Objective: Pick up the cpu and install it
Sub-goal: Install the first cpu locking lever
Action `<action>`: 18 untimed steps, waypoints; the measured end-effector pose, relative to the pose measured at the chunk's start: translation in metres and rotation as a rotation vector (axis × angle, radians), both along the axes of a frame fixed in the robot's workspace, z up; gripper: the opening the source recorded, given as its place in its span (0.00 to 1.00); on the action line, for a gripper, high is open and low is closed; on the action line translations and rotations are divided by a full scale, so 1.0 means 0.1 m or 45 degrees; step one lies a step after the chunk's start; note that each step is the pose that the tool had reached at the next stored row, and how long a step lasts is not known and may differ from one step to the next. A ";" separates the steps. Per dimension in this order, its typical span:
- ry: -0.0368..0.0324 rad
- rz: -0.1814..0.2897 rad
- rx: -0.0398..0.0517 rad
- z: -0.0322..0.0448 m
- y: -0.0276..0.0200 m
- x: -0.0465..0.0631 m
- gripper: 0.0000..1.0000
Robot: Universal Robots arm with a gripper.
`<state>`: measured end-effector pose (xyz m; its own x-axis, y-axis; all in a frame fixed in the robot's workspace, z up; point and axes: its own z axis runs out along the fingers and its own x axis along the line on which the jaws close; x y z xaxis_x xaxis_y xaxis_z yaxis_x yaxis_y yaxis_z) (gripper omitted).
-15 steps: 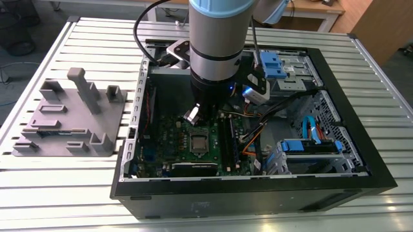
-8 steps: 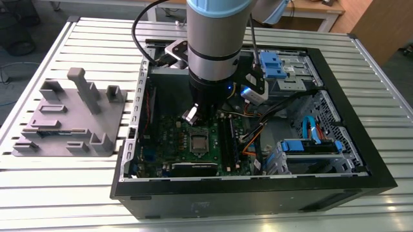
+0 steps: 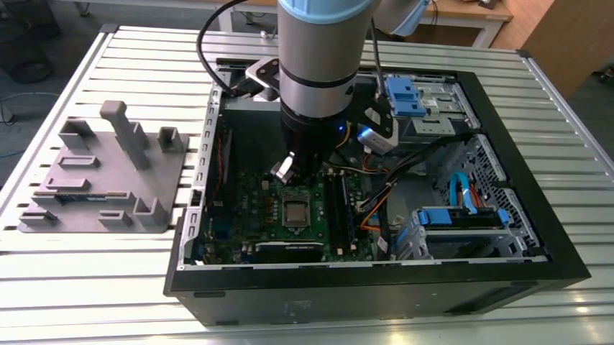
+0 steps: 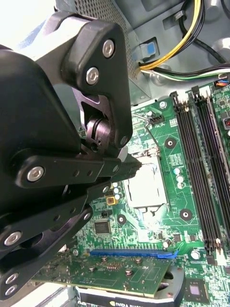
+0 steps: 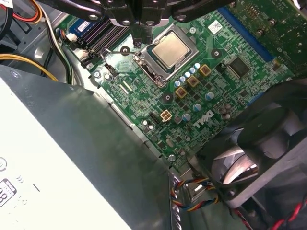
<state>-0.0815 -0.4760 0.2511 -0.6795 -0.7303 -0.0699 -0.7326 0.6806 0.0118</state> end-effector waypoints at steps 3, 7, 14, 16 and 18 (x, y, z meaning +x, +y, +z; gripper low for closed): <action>0.0000 0.000 0.000 0.000 0.016 0.00 0.11; 0.0000 0.000 0.000 -0.001 0.020 0.00 0.11; 0.0001 0.000 0.002 0.049 0.021 0.00 0.11; 0.0000 0.000 0.002 0.077 0.021 0.00 0.11; 0.0000 0.000 0.003 0.105 0.021 0.00 0.11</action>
<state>-0.0816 -0.4739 0.2616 -0.6796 -0.7300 -0.0717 -0.7325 0.6806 0.0135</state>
